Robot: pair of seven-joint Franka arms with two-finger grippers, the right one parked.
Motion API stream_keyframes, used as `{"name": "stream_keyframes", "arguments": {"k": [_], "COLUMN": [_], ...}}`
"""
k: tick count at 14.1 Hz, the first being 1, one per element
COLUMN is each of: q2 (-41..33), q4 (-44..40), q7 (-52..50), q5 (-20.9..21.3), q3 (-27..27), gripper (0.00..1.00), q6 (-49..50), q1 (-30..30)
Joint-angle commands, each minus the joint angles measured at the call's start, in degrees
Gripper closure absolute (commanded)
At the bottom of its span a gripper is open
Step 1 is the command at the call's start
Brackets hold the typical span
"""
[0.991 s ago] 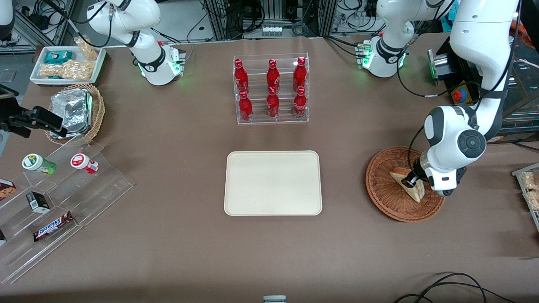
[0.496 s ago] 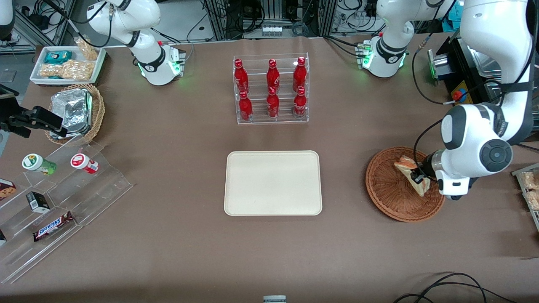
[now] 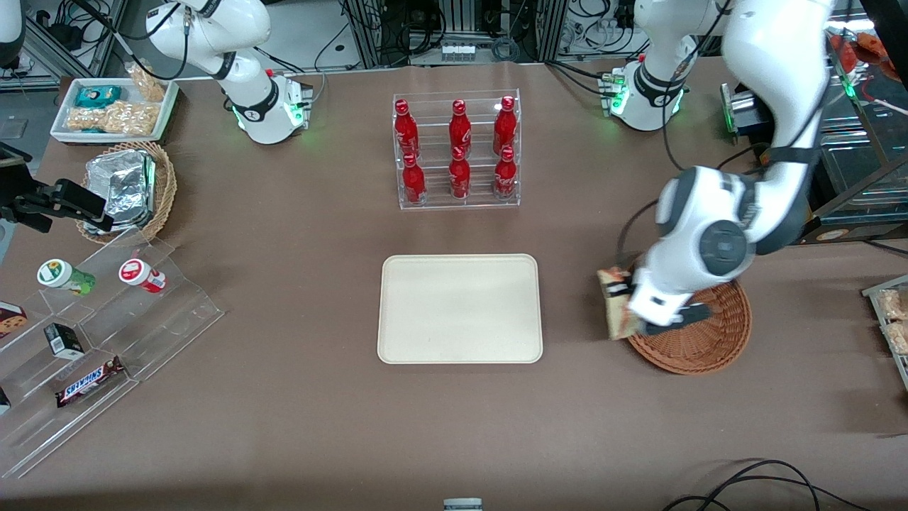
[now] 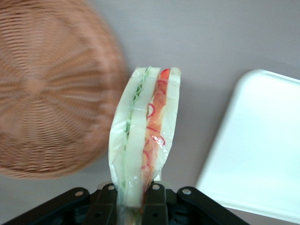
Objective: Place sandwich from basket to tray
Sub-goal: 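Lift the sandwich out of the basket and carry it over the tray, then lower the sandwich onto the tray and open the left gripper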
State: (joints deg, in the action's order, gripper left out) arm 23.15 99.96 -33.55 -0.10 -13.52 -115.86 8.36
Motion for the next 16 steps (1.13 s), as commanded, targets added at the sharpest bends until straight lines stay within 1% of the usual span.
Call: {"name": "stream_keyframes", "arguments": {"k": [1, 4, 7, 8, 11, 16], "q2": [7.1, 12.3, 18.1, 20.2, 22.7, 24.7], "q4": [-9.0, -15.4, -22.2, -24.1, -25.4, -25.2], "q7": [-2.8, -6.3, -14.4, -16.3, -20.2, -22.3], "q5": [0.5, 0.7, 6.4, 7.7, 8.2, 8.1], "q3": [0.2, 0.4, 0.4, 0.4, 0.5, 0.3], "gripper": [0.98, 0.99, 1.00, 1.00, 1.00, 0.99], "q6": [0.6, 0.4, -1.2, -2.9, -6.3, -9.8], "q1": [6.9, 13.5, 18.9, 20.0, 23.2, 25.4]}}
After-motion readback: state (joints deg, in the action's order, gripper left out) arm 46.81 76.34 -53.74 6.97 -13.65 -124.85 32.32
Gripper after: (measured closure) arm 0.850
